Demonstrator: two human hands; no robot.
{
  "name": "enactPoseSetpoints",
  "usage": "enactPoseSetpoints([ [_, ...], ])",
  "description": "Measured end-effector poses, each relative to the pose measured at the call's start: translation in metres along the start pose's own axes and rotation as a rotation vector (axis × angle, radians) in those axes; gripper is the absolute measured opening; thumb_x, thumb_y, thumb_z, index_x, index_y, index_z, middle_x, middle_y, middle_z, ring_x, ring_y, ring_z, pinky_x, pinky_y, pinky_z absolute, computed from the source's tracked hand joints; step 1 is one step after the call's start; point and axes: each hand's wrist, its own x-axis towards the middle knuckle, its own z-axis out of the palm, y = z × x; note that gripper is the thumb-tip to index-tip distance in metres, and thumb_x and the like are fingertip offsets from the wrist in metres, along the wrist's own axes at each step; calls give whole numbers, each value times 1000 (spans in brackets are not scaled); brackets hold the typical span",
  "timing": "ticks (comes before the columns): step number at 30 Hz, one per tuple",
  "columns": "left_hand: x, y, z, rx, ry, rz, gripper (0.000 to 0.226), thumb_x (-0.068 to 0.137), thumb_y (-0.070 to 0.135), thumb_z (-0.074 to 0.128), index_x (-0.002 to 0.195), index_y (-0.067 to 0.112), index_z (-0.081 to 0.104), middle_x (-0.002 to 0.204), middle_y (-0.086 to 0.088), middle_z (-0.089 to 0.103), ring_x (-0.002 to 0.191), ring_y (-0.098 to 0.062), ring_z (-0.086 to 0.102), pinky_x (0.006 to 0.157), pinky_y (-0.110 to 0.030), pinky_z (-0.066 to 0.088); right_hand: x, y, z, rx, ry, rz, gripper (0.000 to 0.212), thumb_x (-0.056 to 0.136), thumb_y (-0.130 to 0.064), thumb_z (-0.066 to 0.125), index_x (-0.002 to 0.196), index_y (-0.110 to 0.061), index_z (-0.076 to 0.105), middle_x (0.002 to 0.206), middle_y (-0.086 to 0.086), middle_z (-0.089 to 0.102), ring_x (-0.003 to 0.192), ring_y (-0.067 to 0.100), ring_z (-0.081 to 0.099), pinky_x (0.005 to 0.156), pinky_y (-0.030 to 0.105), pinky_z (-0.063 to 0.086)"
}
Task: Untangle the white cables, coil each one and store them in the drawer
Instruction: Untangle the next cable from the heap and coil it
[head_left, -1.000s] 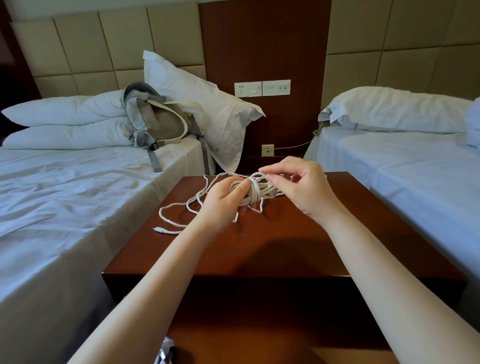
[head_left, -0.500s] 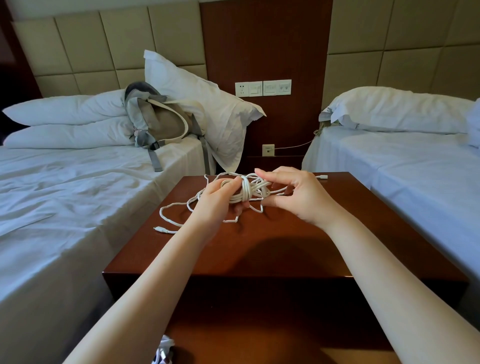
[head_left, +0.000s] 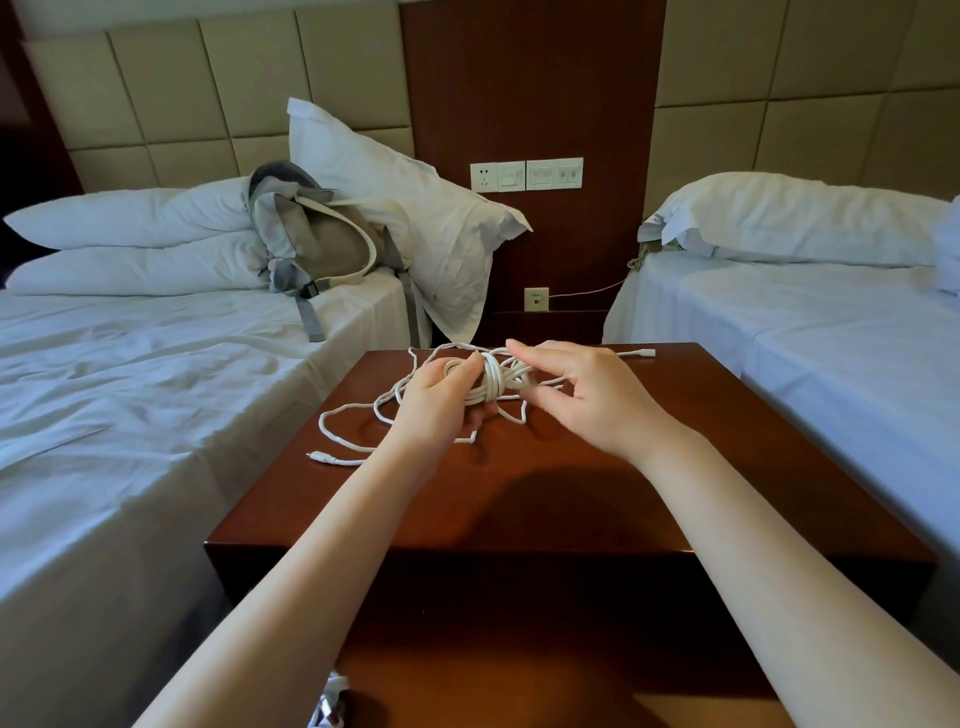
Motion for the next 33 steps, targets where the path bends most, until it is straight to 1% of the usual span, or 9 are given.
enactPoseSetpoints([
  [4, 1, -2, 1, -32, 7, -60, 38, 99, 17, 40, 69, 8, 60, 47, 2, 55, 45, -13, 42, 44, -21, 36, -1, 0, 5, -132, 17, -38, 41, 94, -20, 57, 134, -18, 53, 124, -2, 64, 114, 13, 57, 95, 28, 47],
  [6, 1, -4, 1, -12, 7, -68, 39, 100, 18, 40, 67, 9, 59, 46, 2, 55, 47, -15, 41, 47, -24, 35, -2, 1, 7, -136, 21, -16, 39, 93, -18, 58, 132, -19, 55, 128, -1, 62, 118, 13, 56, 97, 28, 46],
  [9, 0, -3, 1, -10, 15, -55, 39, 100, 18, 40, 66, 11, 59, 48, 1, 55, 47, -14, 42, 47, -24, 35, -3, 2, 9, -109, 63, 0, 40, 88, -16, 63, 128, -19, 59, 122, -3, 65, 105, 7, 62, 88, 17, 47],
  [11, 0, -2, 0, -18, 21, -47, 39, 99, 19, 41, 65, 11, 59, 48, 0, 55, 46, -14, 41, 44, -21, 35, -4, -1, 8, -44, 90, 39, 30, 85, -17, 68, 114, -17, 60, 110, -11, 68, 82, -11, 60, 70, 3, 42],
  [13, 1, -2, -1, -31, 18, -56, 39, 100, 20, 41, 67, 11, 60, 48, -1, 55, 46, -14, 41, 44, -21, 35, -6, -3, 8, 11, 108, 61, 23, 83, -16, 71, 97, -20, 53, 96, -16, 66, 69, -20, 54, 61, 0, 38],
  [15, 2, -3, -2, -20, 9, -60, 38, 100, 20, 41, 68, 11, 61, 49, -1, 56, 46, -14, 42, 44, -20, 35, -7, -4, 8, 51, 108, 68, 25, 80, -16, 73, 90, -24, 51, 91, -16, 66, 74, -21, 55, 66, -1, 37],
  [19, 0, -4, -1, -1, -4, -48, 39, 99, 19, 41, 65, 10, 59, 47, 1, 56, 47, -15, 41, 45, -22, 35, -7, -2, 11, 50, 83, 91, 31, 74, -21, 79, 89, -26, 52, 94, -13, 68, 93, -4, 60, 76, 1, 38],
  [24, -1, -1, 0, 44, -16, -11, 37, 99, 19, 42, 68, 8, 59, 48, 2, 56, 45, -12, 43, 45, -21, 36, -6, -1, 9, 67, 118, 106, 25, 73, -21, 80, 87, -24, 59, 90, -13, 67, 86, -8, 59, 74, -1, 41],
  [33, -1, -3, -2, 105, -21, 38, 34, 99, 18, 43, 70, 6, 56, 55, -5, 53, 47, -13, 42, 46, -20, 34, -6, -1, 8, 99, 138, 38, 8, 77, -16, 78, 83, -16, 74, 77, -17, 64, 86, 1, 59, 68, 8, 45],
])
